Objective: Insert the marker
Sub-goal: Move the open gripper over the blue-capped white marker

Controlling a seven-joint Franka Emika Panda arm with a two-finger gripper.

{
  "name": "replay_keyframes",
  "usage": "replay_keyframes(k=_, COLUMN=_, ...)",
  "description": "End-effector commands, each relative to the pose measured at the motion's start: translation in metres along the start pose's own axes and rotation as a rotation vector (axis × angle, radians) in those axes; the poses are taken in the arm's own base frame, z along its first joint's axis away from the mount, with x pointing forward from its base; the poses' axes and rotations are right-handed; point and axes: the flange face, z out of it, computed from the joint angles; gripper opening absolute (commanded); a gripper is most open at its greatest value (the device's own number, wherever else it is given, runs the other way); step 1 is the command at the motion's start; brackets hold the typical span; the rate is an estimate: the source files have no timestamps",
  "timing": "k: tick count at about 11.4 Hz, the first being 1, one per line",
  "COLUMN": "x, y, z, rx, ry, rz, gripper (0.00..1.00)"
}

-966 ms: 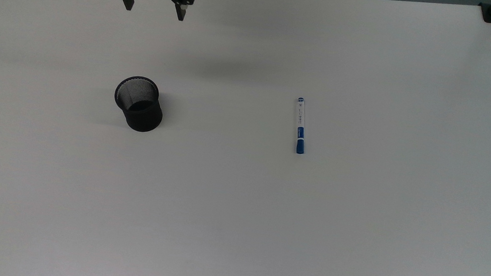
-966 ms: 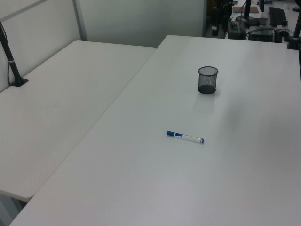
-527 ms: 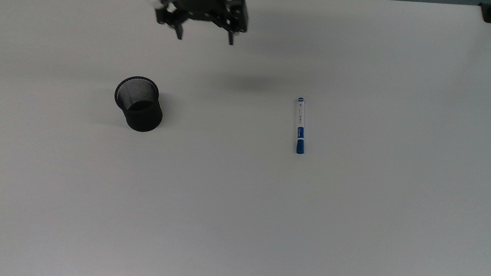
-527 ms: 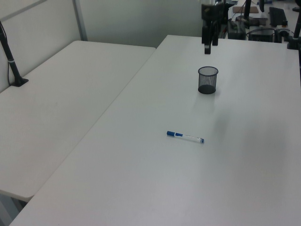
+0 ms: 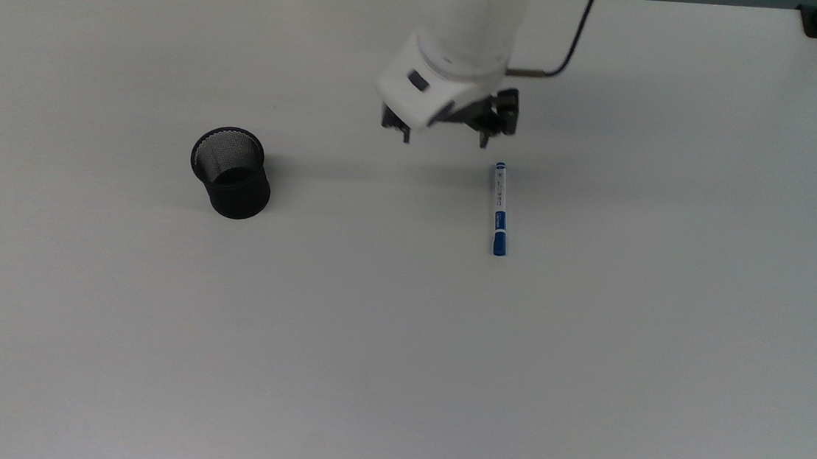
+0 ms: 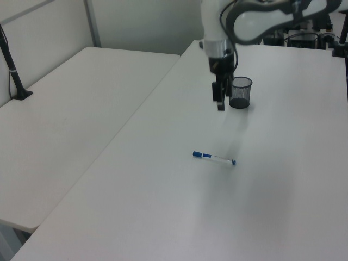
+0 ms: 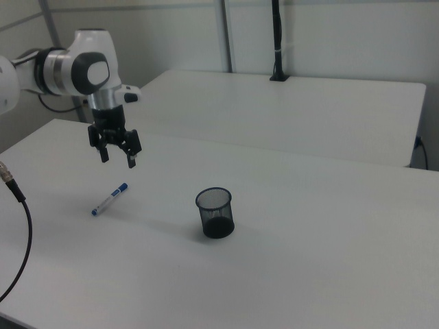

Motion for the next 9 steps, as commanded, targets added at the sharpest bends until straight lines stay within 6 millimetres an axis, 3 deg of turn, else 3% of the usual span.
replay_keyframes(k=1, x=0.023, y=-0.054, z=0.059, rx=-0.039, ry=0.031, rz=0.019, gripper=0.95)
replay_keyframes(k=3, x=0.03, y=-0.077, z=0.094, rx=-0.058, ry=0.031, rz=0.001, gripper=0.89)
replay_keyframes(k=5, x=0.04, y=-0.089, z=0.116, rx=-0.076, ry=0.045, rz=0.014, gripper=0.79)
replay_keyframes(k=7, x=0.046, y=-0.093, z=0.129, rx=-0.091, ry=0.041, rz=0.018, gripper=0.71)
replay_keyframes(k=9, x=0.051, y=-0.095, z=0.139, rx=-0.09, ry=0.058, rz=0.019, gripper=0.52)
